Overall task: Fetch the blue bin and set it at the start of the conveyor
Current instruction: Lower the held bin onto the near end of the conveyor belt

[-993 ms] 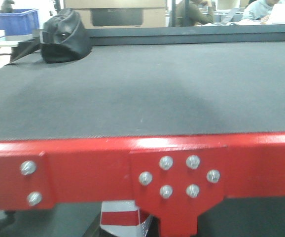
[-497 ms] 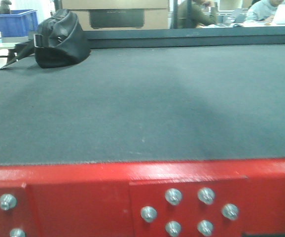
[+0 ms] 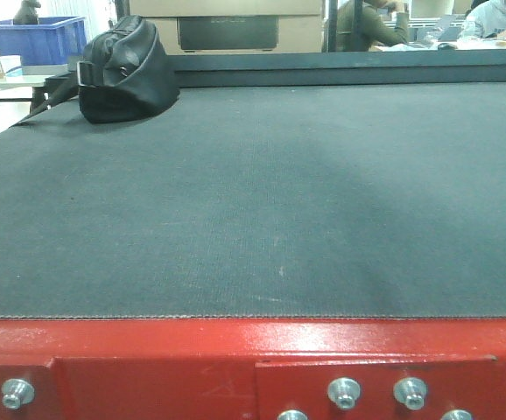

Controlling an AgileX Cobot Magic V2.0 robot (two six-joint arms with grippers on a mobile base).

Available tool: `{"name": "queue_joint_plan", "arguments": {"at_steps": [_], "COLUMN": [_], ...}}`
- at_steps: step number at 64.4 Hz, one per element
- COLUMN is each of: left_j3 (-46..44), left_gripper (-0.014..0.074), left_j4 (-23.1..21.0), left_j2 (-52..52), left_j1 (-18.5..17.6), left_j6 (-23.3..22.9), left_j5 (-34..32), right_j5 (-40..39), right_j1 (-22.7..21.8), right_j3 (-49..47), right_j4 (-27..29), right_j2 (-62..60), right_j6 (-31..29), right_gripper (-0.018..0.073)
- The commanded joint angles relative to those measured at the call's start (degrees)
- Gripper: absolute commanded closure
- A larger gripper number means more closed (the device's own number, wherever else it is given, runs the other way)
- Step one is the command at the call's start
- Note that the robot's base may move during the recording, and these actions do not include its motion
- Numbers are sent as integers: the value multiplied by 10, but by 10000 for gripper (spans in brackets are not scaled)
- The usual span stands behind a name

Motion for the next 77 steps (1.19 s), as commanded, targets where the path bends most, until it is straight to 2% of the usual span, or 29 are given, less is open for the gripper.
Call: {"name": "queue_joint_plan", "arguments": {"at_steps": [1, 77], "left_j3": [-8, -8], "left_gripper": [708, 708], "left_j4": [16, 16], "left_j2": [-6, -6], "left_j1": [-2, -2], "left_j6": [-2, -2], "left_j5": [-19, -19], "right_j5": [-8, -27], "right_j1": [-3, -3], "right_j3": [-6, -6], "right_j4": [-33, -33], "right_j2": [-5, -5], "right_j6": [-5, -5], "right_gripper": [718, 718]}}
